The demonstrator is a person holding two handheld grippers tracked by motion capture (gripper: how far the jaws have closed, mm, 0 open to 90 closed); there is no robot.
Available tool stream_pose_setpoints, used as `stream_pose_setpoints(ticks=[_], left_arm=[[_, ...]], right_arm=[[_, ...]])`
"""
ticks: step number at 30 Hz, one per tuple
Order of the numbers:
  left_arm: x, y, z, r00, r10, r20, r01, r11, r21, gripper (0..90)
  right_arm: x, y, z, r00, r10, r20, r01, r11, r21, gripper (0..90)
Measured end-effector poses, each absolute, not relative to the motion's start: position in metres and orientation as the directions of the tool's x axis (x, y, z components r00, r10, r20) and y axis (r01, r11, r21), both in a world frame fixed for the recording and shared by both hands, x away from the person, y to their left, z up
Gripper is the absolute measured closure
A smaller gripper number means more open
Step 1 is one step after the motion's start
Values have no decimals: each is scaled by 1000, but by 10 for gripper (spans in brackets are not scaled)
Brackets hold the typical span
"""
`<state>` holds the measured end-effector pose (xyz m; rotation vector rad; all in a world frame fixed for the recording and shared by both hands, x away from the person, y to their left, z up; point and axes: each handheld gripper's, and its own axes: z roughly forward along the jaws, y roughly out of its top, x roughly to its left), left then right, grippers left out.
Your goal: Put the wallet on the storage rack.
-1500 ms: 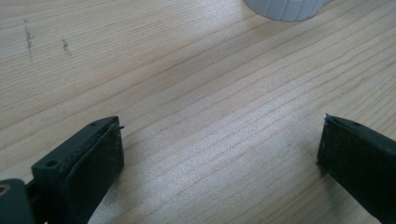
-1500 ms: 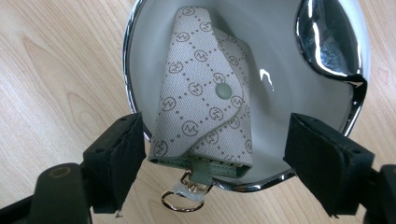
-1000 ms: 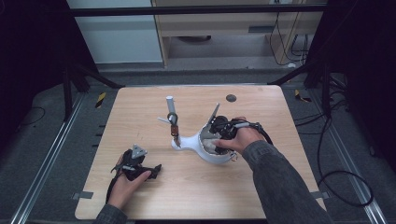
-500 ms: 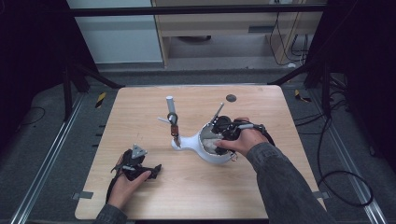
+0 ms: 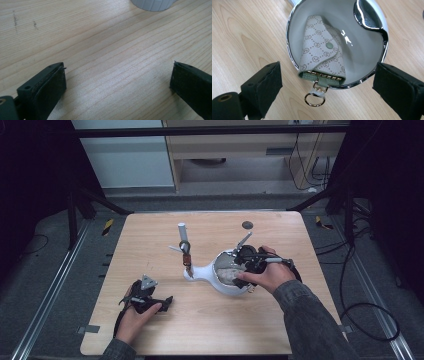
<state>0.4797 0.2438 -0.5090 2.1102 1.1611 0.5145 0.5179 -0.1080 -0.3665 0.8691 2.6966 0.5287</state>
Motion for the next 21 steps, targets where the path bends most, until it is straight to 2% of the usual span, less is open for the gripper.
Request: stream_pose_setpoints(ticks=[10, 21], left_arm=[[480, 244, -509, 529, 848, 24, 587, -386, 711, 0], [480, 244, -509, 531, 847, 25, 586, -388, 712, 0]], right_arm=[[511, -112, -366, -774, 614, -153, 498, 740, 452, 72], [507, -126, -359, -751, 641, -159, 474, 691, 546, 65]])
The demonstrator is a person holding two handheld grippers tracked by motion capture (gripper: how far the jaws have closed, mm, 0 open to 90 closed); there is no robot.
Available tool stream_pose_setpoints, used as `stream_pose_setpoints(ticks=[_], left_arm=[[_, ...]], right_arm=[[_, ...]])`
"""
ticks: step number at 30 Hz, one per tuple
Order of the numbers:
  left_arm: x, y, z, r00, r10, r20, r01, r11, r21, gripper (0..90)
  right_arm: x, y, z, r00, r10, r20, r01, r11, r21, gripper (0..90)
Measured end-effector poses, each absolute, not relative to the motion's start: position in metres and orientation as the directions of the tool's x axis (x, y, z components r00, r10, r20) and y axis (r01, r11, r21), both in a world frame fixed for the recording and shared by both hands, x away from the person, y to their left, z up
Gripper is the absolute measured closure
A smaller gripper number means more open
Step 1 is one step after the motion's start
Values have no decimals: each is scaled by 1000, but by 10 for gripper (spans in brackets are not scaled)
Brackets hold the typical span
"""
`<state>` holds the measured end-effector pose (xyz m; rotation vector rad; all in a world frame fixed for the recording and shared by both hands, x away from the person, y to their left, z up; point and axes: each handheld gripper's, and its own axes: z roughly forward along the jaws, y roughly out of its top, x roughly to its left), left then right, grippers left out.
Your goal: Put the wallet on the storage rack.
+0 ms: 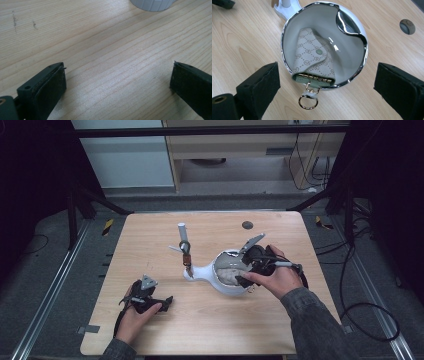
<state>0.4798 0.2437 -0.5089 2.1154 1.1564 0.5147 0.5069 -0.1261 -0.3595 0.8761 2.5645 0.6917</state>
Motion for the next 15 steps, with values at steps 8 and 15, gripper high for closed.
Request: stream_pose_setpoints(ticks=[8, 15], left_arm=[[480, 243, -509, 530, 848, 23, 586, -385, 713, 0], [480, 243, -509, 530, 848, 23, 585, -385, 713, 0]], right_arm=[[506, -137, -356, -725, 670, -160, 463, 645, 607, 60], [505, -142, -356, -714, 676, -183, 449, 642, 622, 60]])
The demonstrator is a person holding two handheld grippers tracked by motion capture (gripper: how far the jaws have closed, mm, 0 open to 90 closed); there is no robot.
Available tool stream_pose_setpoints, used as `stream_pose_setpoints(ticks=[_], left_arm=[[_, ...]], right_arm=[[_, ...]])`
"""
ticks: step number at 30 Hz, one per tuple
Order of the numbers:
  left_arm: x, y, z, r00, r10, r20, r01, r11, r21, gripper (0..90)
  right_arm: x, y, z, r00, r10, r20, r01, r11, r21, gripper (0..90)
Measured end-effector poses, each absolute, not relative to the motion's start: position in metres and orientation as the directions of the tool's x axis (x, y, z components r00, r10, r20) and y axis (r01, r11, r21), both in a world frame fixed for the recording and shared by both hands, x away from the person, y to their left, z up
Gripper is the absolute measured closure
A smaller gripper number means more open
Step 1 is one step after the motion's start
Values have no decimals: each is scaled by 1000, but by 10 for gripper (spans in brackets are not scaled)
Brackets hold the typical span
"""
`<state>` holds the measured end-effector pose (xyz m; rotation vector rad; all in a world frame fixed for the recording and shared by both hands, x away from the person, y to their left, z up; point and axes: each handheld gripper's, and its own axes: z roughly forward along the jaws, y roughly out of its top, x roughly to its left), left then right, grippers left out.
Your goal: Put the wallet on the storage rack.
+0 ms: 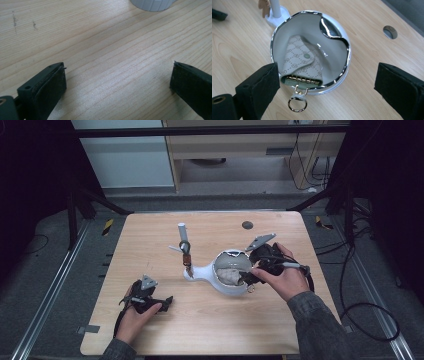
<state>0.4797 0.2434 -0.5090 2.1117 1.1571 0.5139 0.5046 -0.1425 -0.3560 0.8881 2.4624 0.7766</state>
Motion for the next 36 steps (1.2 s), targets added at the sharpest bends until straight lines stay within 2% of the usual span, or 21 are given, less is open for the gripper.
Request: stream_pose_setpoints(ticks=[7, 19, 36], left_arm=[[480, 243, -509, 530, 848, 24, 585, -386, 713, 0], [480, 243, -509, 531, 847, 23, 585, -386, 713, 0], [480, 243, -509, 531, 847, 23, 585, -386, 713, 0]], right_arm=[[504, -157, -357, -675, 719, -165, 465, 588, 662, 98], [497, -176, -365, -650, 736, -186, 430, 560, 708, 100], [482, -225, -408, -524, 842, -127, 503, 427, 752, 92]])
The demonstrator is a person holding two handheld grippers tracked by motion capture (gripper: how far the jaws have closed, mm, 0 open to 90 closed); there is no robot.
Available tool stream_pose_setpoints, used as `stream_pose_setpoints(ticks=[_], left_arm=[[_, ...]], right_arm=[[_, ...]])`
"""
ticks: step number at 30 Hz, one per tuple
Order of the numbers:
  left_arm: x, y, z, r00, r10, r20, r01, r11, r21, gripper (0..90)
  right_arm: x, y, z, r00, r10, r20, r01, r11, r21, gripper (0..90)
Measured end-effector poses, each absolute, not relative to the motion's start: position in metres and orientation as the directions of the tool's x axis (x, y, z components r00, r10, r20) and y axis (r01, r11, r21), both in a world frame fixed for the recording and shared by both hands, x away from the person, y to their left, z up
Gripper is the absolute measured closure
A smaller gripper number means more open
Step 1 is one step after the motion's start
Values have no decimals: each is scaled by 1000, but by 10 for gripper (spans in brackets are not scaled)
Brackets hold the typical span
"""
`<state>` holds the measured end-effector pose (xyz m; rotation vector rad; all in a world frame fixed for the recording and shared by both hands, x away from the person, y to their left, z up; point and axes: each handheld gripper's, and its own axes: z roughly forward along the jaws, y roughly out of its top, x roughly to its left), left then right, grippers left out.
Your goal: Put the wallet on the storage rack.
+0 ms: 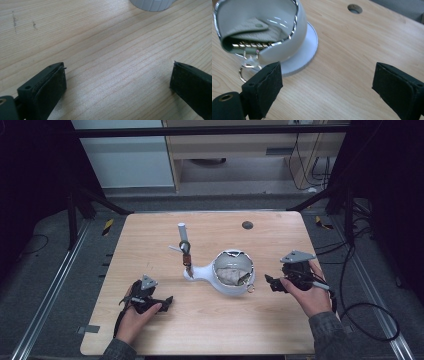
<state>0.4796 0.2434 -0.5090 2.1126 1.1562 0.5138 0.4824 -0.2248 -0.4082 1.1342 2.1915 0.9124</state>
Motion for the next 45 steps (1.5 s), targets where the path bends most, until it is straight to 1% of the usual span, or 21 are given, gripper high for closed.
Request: stream_pose_setpoints(ticks=[11, 19, 25, 34, 45], left_arm=[[480, 243, -509, 530, 847, 23, 585, -386, 713, 0], [480, 243, -509, 531, 847, 24, 585, -386, 713, 0], [480, 243, -509, 530, 847, 23, 585, -386, 713, 0], [480, 243, -509, 531, 847, 24, 585, -386, 713, 0], [480, 243, -509, 530, 847, 23, 585, -386, 713, 0]], right_arm=[[482, -244, -445, -475, 877, -66, 567, 363, 740, 91], [484, -250, -471, -456, 890, -34, 614, 341, 712, 86], [490, -252, -488, -423, 906, -17, 645, 314, 697, 74], [496, -259, -499, -365, 931, 4, 655, 253, 712, 65], [498, -256, -506, -359, 933, 8, 664, 250, 705, 56]])
